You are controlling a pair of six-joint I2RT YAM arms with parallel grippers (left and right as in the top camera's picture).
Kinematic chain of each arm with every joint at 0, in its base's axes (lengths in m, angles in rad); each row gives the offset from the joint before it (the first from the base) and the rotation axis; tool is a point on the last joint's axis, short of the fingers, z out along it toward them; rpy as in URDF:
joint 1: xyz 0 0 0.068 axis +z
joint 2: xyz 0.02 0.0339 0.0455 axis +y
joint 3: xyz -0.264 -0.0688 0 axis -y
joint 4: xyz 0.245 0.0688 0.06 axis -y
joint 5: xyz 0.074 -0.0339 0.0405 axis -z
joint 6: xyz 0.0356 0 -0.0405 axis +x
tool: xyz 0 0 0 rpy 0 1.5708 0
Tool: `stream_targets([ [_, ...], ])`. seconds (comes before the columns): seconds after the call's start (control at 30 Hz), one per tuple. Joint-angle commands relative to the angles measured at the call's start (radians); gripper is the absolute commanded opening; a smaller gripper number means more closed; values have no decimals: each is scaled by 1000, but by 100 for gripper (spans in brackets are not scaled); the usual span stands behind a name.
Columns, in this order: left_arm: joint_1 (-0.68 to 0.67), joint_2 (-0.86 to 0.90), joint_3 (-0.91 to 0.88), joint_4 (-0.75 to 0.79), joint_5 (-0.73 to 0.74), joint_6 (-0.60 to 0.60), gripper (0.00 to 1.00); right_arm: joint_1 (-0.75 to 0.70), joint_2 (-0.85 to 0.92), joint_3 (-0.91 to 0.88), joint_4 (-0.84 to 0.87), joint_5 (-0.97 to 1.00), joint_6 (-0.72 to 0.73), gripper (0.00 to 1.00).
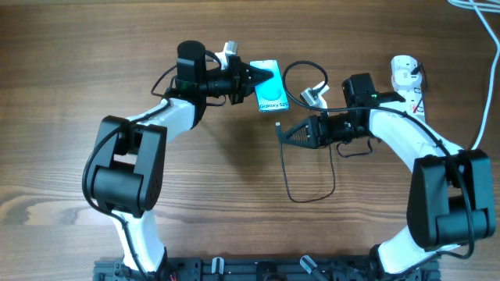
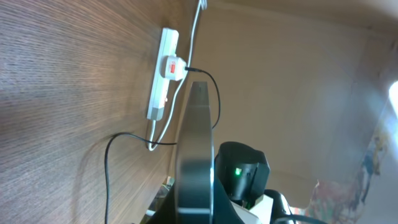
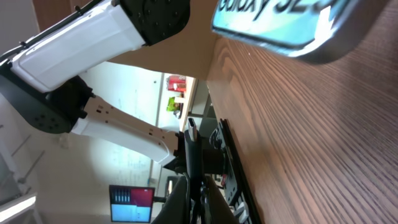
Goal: Plug charger to phone and switch on socket
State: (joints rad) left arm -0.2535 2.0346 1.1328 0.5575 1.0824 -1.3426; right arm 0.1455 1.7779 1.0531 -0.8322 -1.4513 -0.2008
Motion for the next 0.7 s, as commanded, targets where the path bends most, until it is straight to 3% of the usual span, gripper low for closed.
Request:
stream_targets([
  [0.0,-5,8,21,45,66,26,4,-2,-21,-2,5,-28,31,4],
  [0.67,-5,8,21,64,80,23,4,-2,-21,-2,122,0,186,4],
])
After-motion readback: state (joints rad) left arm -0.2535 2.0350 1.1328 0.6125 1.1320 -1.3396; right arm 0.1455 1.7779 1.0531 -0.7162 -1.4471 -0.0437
